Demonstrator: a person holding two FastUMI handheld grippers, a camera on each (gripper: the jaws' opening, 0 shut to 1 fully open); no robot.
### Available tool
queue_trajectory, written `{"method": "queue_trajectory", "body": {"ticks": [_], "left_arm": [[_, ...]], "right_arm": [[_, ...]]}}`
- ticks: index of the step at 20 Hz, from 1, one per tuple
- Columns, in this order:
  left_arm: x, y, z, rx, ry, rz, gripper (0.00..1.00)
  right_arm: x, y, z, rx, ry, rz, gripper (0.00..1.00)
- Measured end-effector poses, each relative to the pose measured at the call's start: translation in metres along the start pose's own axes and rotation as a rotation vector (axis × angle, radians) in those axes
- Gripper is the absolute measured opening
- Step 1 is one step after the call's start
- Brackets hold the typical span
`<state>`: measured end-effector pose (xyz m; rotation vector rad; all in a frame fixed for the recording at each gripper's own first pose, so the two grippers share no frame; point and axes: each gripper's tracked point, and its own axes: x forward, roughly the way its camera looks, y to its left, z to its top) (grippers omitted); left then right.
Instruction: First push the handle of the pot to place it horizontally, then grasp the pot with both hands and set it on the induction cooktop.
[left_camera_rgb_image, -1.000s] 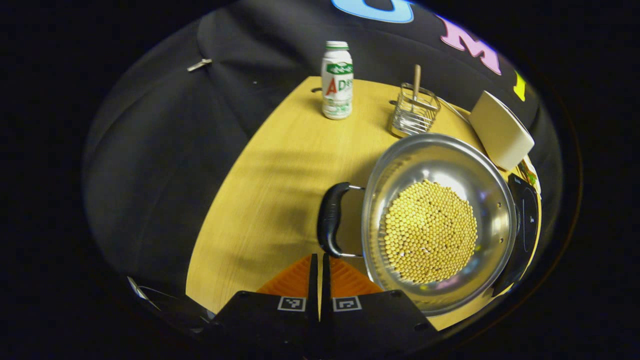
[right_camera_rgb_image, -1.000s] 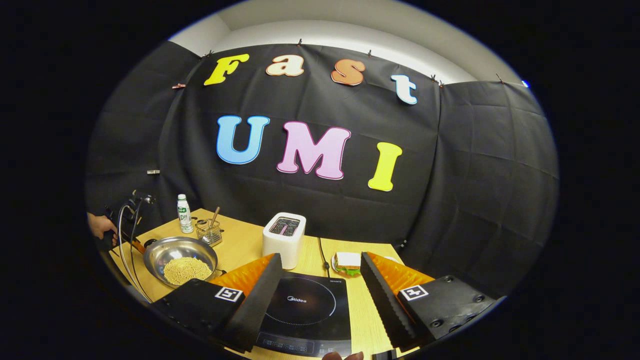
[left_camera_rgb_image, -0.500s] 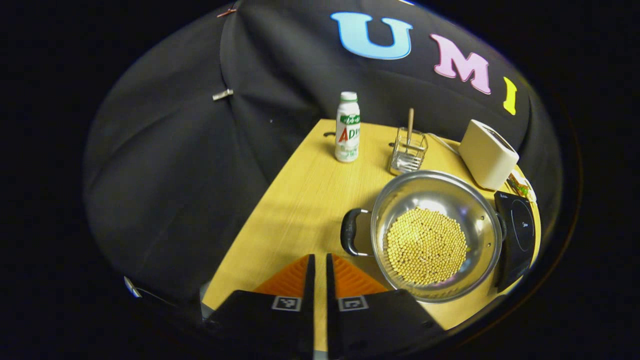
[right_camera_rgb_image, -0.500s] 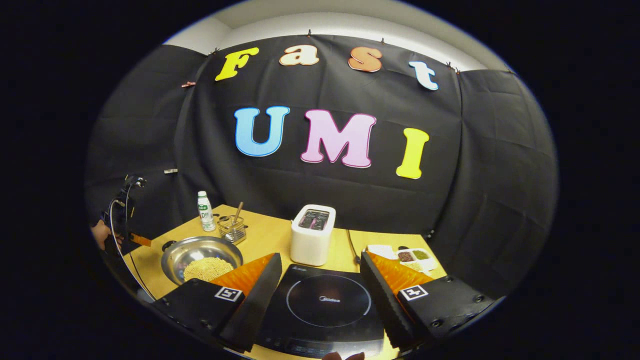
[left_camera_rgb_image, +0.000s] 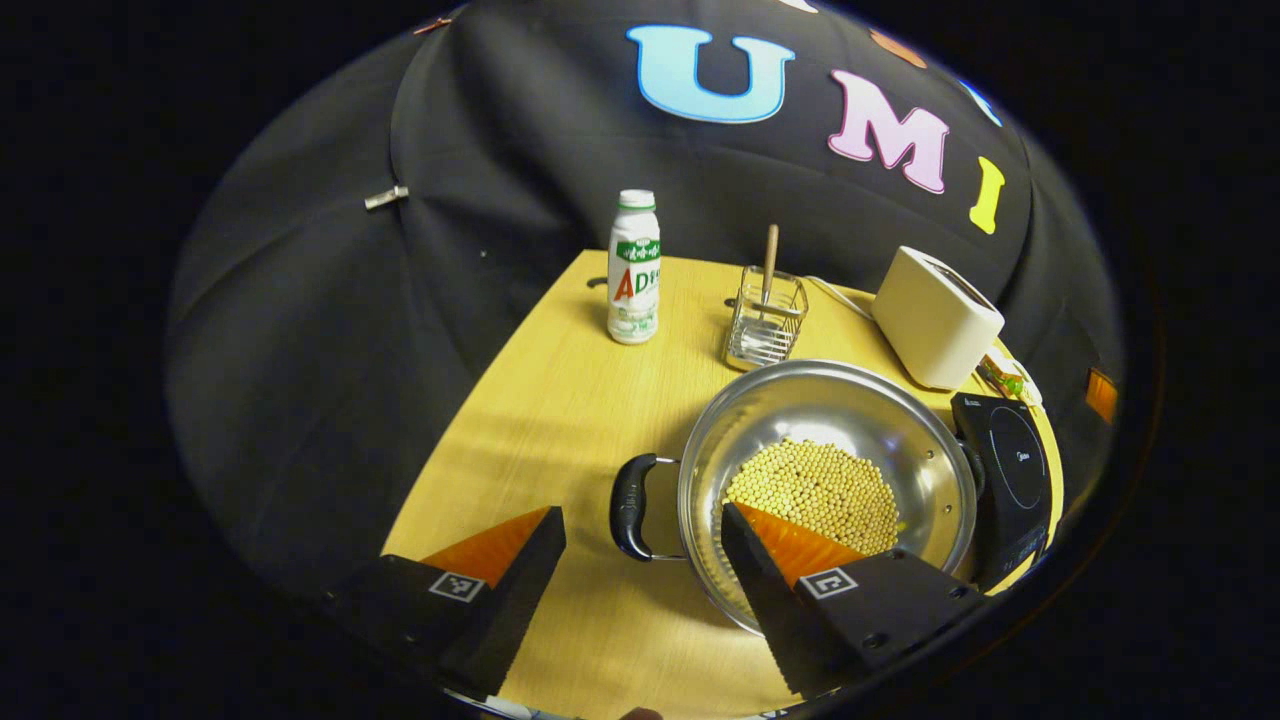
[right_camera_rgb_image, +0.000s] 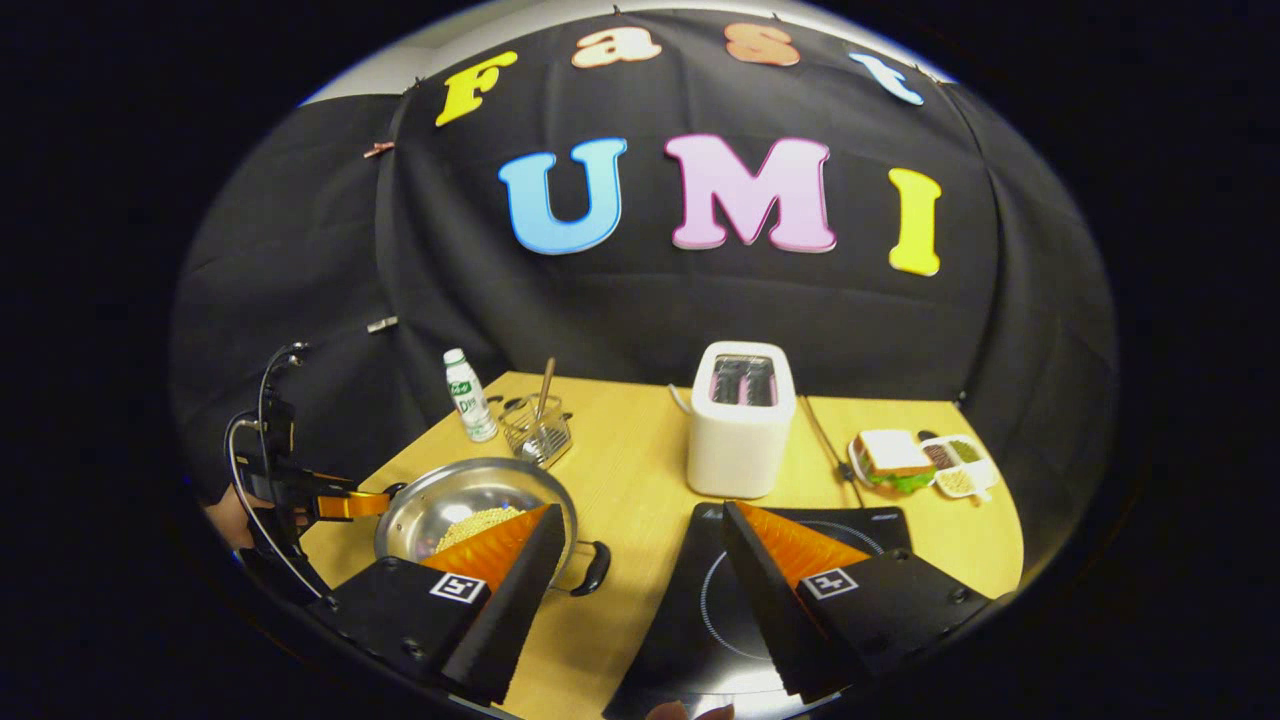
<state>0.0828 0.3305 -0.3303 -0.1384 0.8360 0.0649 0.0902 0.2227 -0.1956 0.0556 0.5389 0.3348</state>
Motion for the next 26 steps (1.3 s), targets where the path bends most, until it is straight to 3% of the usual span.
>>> {"method": "queue_trajectory", "body": {"ticks": [9, 14, 18, 19, 21, 26], "left_arm": [[0.041, -0.005, -0.004, 0.005, 0.06, -0.026, 0.95], [0.054, -0.01, -0.006, -0.003, 0.068, -0.049, 0.86], [0.058, -0.012, -0.005, 0.005, 0.067, -0.046, 0.82], [0.059, -0.011, -0.005, -0.001, 0.06, -0.042, 0.8], [0.061, -0.008, -0.006, -0.01, 0.058, -0.036, 0.72], [0.06, -0.007, -0.009, -0.009, 0.052, -0.046, 0.65]], "right_arm": [[0.077, 0.034, -0.077, -0.013, 0.241, 0.022, 0.99], [0.104, 0.038, -0.116, 0.023, 0.357, -0.005, 0.99], [0.12, 0.032, -0.13, 0.029, 0.392, -0.041, 0.83], [0.121, 0.032, -0.132, 0.028, 0.392, -0.046, 0.84], [0.123, 0.032, -0.133, 0.025, 0.398, -0.057, 0.7], [0.127, 0.032, -0.133, 0.005, 0.402, -0.054, 0.6]]}}
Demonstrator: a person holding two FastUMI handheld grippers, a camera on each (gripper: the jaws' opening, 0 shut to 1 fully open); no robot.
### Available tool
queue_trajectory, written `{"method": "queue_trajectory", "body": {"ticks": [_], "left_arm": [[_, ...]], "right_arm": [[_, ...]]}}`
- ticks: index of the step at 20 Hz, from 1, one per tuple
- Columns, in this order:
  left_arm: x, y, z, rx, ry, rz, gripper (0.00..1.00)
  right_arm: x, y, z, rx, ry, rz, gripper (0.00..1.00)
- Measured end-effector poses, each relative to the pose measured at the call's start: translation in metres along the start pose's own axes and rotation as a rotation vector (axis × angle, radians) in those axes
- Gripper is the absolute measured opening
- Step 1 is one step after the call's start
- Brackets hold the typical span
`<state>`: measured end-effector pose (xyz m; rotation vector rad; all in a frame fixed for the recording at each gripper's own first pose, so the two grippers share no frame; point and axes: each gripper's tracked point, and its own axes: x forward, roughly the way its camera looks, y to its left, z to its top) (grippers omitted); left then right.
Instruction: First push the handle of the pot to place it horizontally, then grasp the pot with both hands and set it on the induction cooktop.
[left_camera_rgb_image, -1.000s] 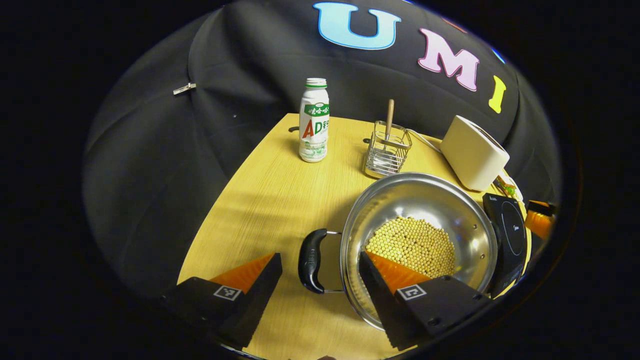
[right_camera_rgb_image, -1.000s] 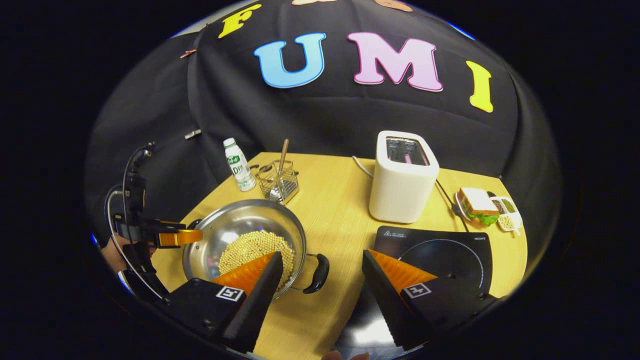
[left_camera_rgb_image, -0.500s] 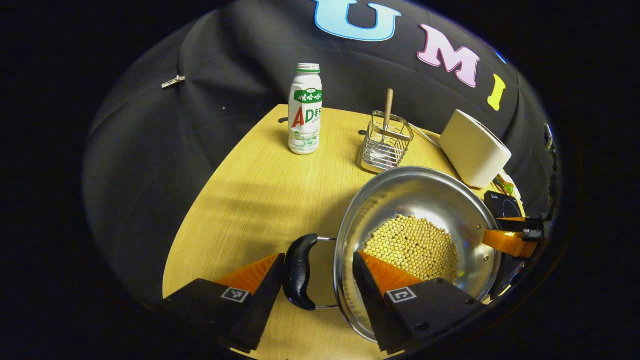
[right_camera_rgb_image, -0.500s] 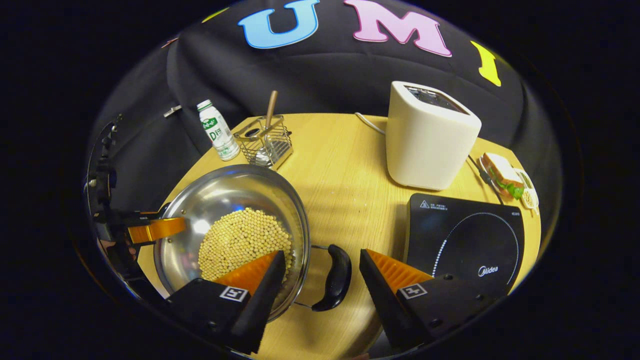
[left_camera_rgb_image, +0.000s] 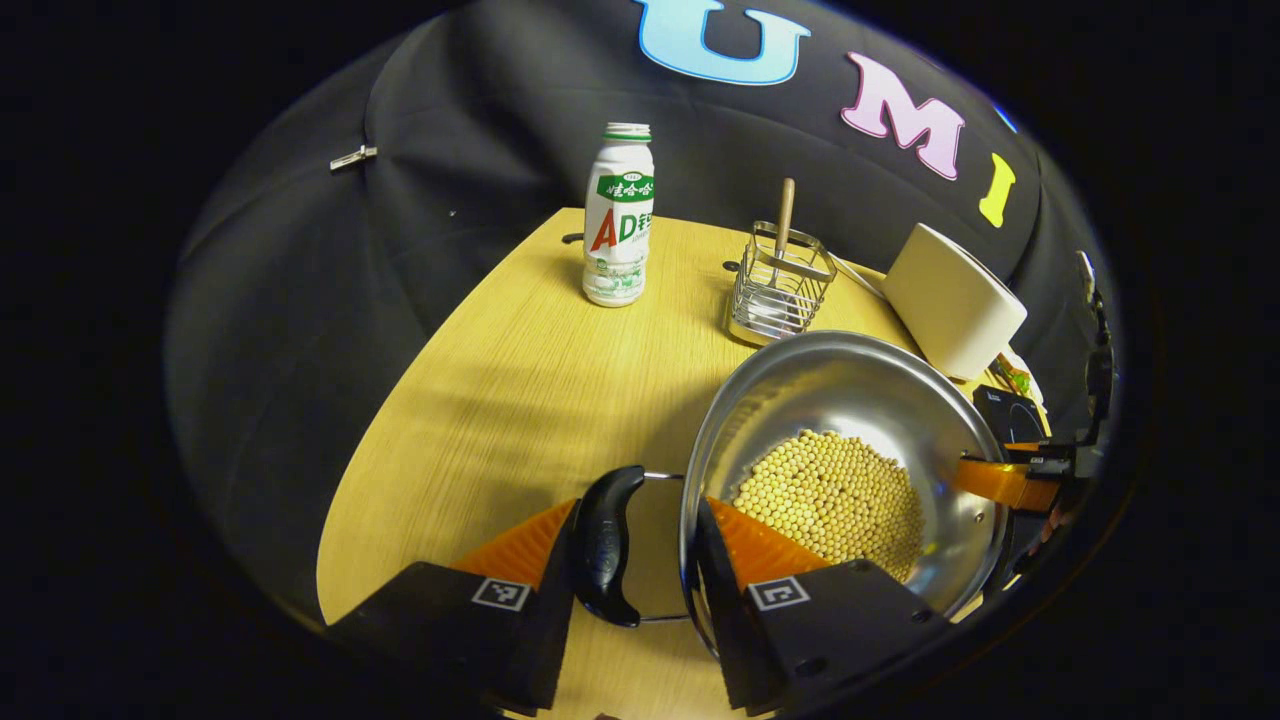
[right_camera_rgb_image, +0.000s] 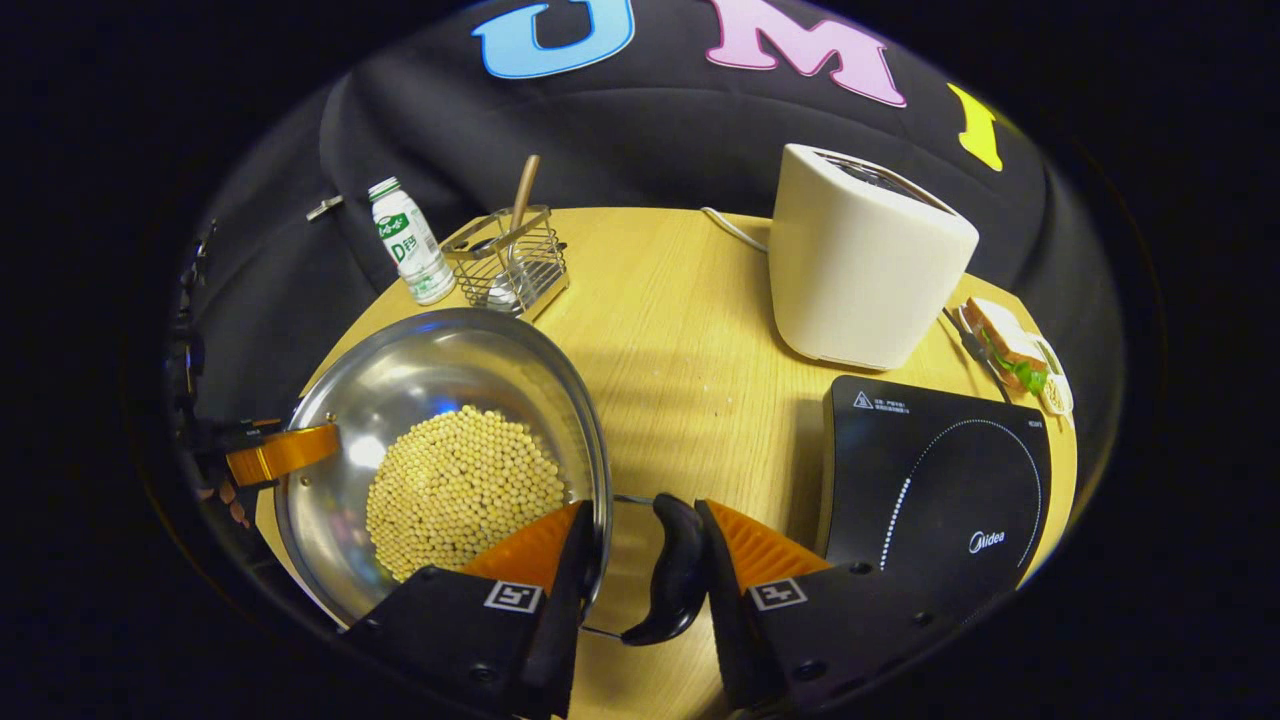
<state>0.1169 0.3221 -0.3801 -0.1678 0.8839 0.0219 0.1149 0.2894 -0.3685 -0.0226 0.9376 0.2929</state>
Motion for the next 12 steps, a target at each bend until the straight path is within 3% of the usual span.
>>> {"method": "queue_trajectory", "body": {"ticks": [1, 2, 4, 9, 12], "left_arm": [[0.0, 0.0, 0.001, 0.004, -0.005, 0.004, 0.64], [-0.002, -0.001, 0.002, 0.001, -0.007, 0.01, 0.61], [-0.005, -0.003, 0.001, -0.022, -0.006, 0.018, 0.59], [-0.043, -0.019, 0.01, 0.006, -0.036, 0.028, 0.58], [-0.063, -0.045, 0.018, 0.025, -0.021, 0.012, 0.58]], "right_arm": [[-0.001, 0.0, 0.001, 0.0, 0.0, 0.0, 0.6], [0.0, 0.0, -0.002, 0.0, 0.014, 0.0, 0.53], [-0.004, -0.003, -0.001, 0.008, 0.026, 0.0, 0.55], [-0.042, -0.012, 0.009, 0.036, -0.002, 0.015, 0.47], [-0.072, -0.032, 0.009, 0.054, 0.002, -0.002, 0.51]]}}
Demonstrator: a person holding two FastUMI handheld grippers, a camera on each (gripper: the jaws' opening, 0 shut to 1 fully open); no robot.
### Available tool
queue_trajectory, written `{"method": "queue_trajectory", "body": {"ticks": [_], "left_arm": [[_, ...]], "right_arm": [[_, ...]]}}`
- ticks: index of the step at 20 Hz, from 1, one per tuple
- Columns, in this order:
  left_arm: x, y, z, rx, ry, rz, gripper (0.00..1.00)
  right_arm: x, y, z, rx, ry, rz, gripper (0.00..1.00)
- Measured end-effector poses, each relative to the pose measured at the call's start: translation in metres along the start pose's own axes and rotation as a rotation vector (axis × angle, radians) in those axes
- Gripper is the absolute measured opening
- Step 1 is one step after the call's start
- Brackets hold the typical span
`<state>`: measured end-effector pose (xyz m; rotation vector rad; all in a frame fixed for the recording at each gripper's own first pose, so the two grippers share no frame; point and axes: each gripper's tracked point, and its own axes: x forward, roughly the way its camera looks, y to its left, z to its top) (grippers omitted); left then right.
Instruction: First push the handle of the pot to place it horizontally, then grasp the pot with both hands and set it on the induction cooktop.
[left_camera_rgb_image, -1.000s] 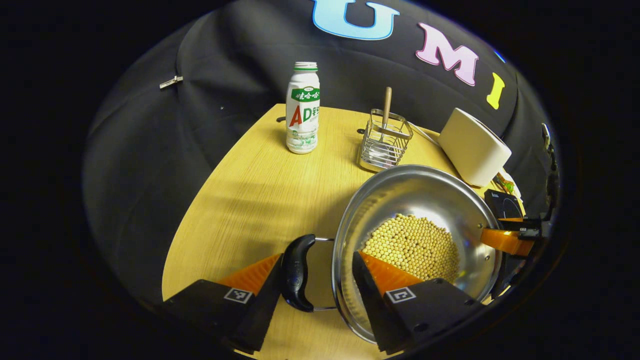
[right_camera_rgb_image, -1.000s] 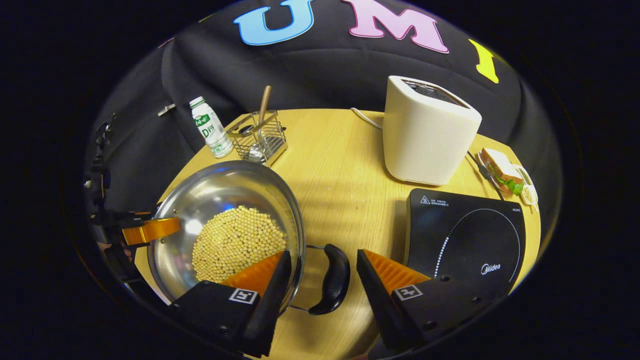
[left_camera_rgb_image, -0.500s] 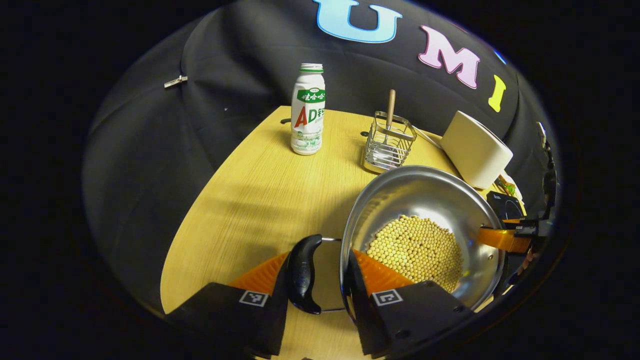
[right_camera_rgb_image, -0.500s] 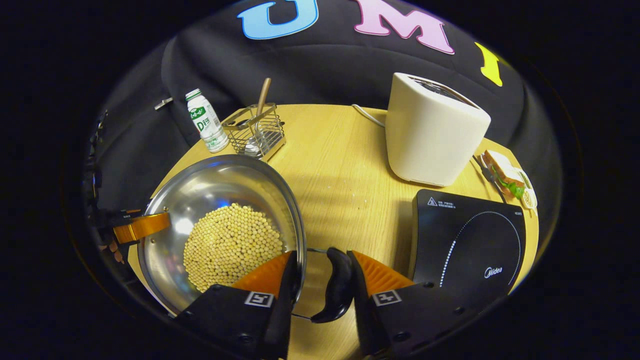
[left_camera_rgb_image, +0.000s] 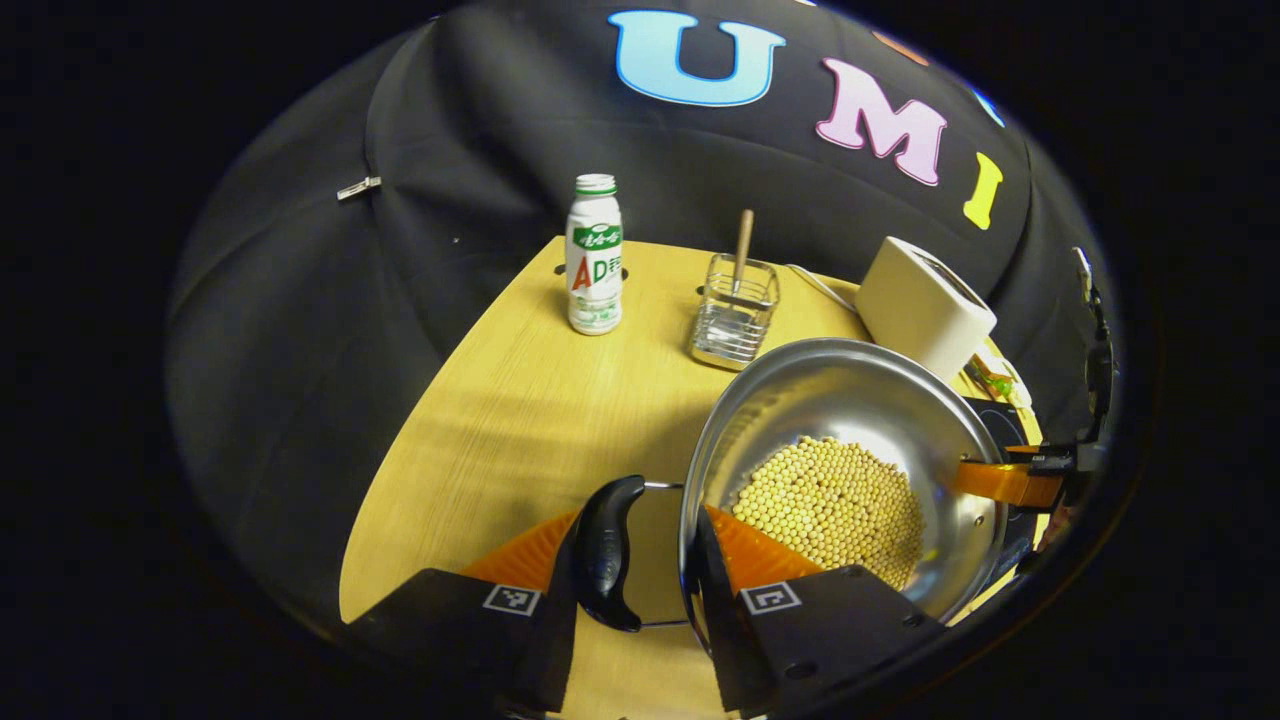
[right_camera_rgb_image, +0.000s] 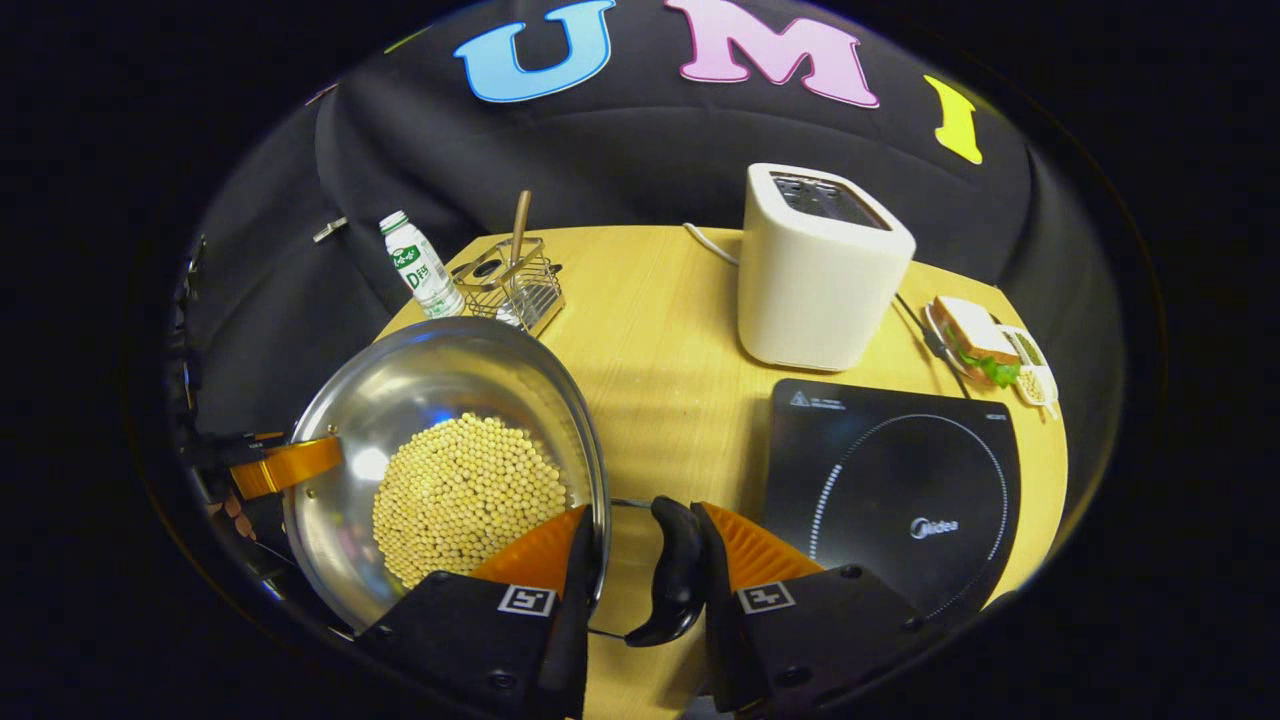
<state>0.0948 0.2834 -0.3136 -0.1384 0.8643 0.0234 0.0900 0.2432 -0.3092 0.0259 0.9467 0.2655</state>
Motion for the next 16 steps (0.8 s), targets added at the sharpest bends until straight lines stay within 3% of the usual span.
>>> {"method": "queue_trajectory", "body": {"ticks": [2, 6, 7, 8, 10, 16], "left_arm": [[-0.01, -0.022, 0.002, 0.021, 0.009, -0.01, 0.58], [-0.022, -0.076, 0.0, 0.028, 0.016, -0.057, 0.58], [-0.021, -0.088, -0.001, 0.031, 0.016, -0.068, 0.58], [-0.02, -0.101, 0.0, 0.036, 0.015, -0.076, 0.58], [-0.02, -0.123, 0.003, 0.043, 0.009, -0.089, 0.58], [-0.017, -0.183, 0.004, 0.065, 0.015, -0.123, 0.58]], "right_arm": [[-0.019, -0.018, -0.002, 0.02, 0.009, -0.014, 0.47], [-0.047, -0.065, -0.002, 0.031, -0.002, -0.047, 0.51], [-0.052, -0.077, -0.001, 0.031, -0.008, -0.056, 0.46], [-0.056, -0.088, -0.001, 0.032, -0.012, -0.065, 0.51], [-0.062, -0.109, 0.001, 0.034, -0.018, -0.076, 0.46], [-0.076, -0.164, -0.001, 0.05, -0.022, -0.103, 0.51]]}}
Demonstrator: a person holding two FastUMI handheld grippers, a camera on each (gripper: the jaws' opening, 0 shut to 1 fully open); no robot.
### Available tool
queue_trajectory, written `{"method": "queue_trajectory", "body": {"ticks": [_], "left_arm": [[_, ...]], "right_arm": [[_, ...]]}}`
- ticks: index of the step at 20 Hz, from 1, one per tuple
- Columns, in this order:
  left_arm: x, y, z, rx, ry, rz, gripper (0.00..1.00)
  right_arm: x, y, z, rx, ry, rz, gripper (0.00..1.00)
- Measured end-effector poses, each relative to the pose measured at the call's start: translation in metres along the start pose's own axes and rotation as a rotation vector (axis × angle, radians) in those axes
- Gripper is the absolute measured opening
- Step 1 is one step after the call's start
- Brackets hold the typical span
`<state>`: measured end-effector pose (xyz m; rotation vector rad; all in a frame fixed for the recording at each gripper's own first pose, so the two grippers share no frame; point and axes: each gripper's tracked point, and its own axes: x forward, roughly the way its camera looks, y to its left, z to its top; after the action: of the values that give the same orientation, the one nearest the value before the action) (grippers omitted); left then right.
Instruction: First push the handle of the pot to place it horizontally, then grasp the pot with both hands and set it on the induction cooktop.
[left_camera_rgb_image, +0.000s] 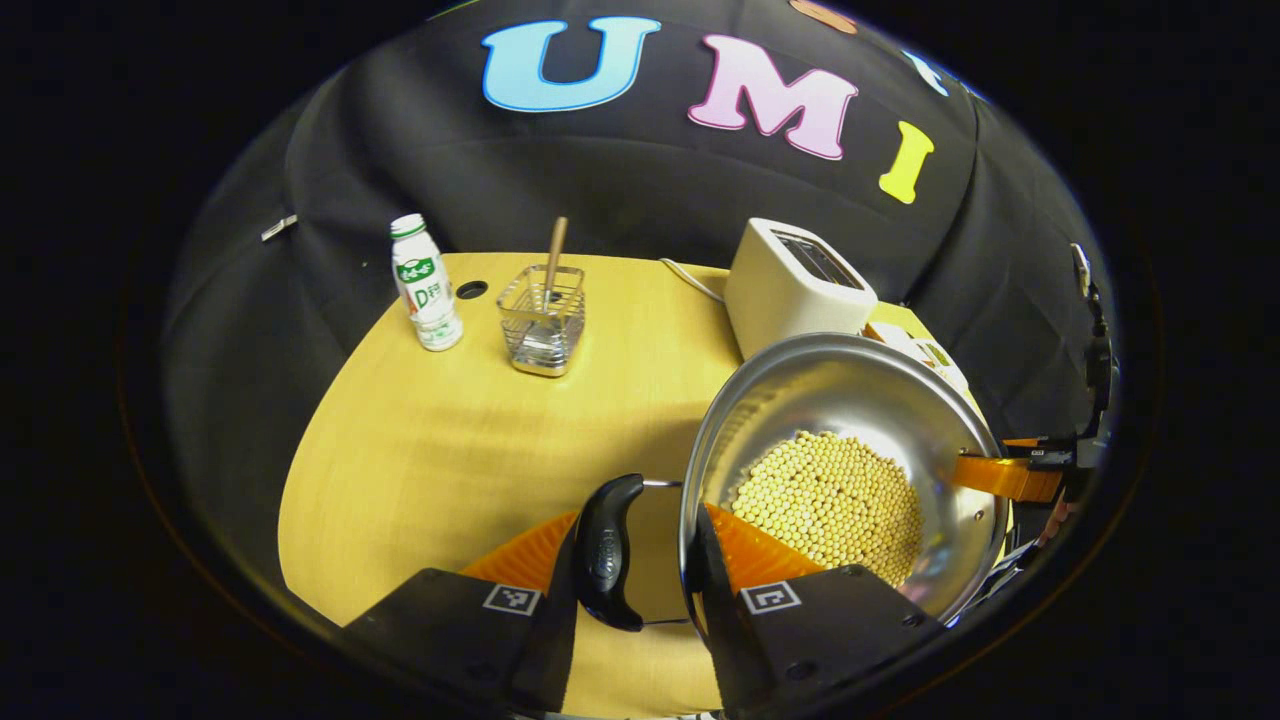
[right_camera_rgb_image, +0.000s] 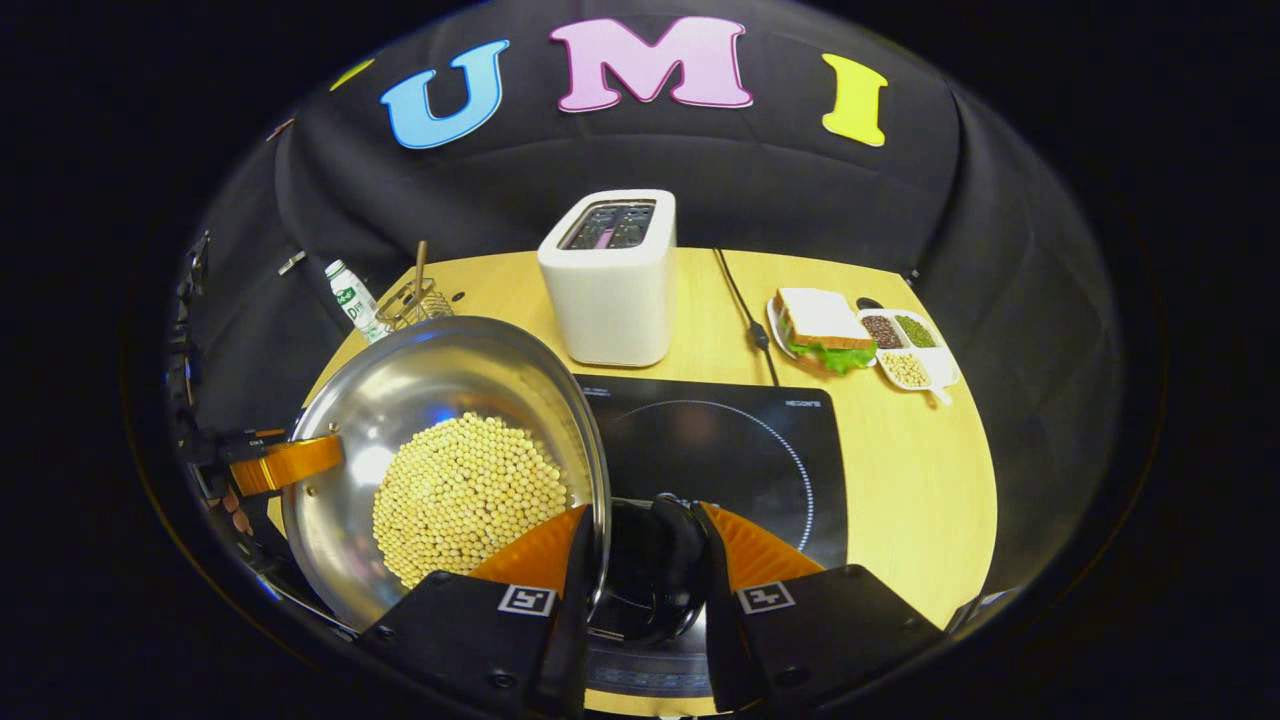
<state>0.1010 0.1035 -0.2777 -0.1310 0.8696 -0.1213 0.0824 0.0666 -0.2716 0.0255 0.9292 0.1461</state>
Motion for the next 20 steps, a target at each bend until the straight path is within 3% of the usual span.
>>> {"method": "queue_trajectory", "body": {"ticks": [3, 4, 8, 9, 10, 20], "left_arm": [[0.007, -0.027, 0.001, 0.013, 0.008, -0.014, 0.58], [0.011, -0.035, 0.004, 0.018, 0.01, -0.019, 0.58], [0.026, -0.064, 0.01, 0.039, 0.021, -0.034, 0.58], [0.031, -0.072, 0.012, 0.044, 0.022, -0.037, 0.58], [0.034, -0.079, 0.014, 0.046, 0.022, -0.04, 0.58], [0.072, -0.131, 0.024, 0.087, 0.044, -0.072, 0.58]], "right_arm": [[0.0, -0.026, -0.001, 0.014, 0.002, -0.012, 0.51], [0.0, -0.033, -0.002, 0.021, 0.004, -0.015, 0.47], [0.004, -0.063, -0.002, 0.044, 0.011, -0.028, 0.51], [0.005, -0.07, -0.001, 0.049, 0.011, -0.031, 0.47], [0.006, -0.077, 0.0, 0.053, 0.009, -0.035, 0.51], [0.021, -0.132, -0.001, 0.096, 0.026, -0.068, 0.51]]}}
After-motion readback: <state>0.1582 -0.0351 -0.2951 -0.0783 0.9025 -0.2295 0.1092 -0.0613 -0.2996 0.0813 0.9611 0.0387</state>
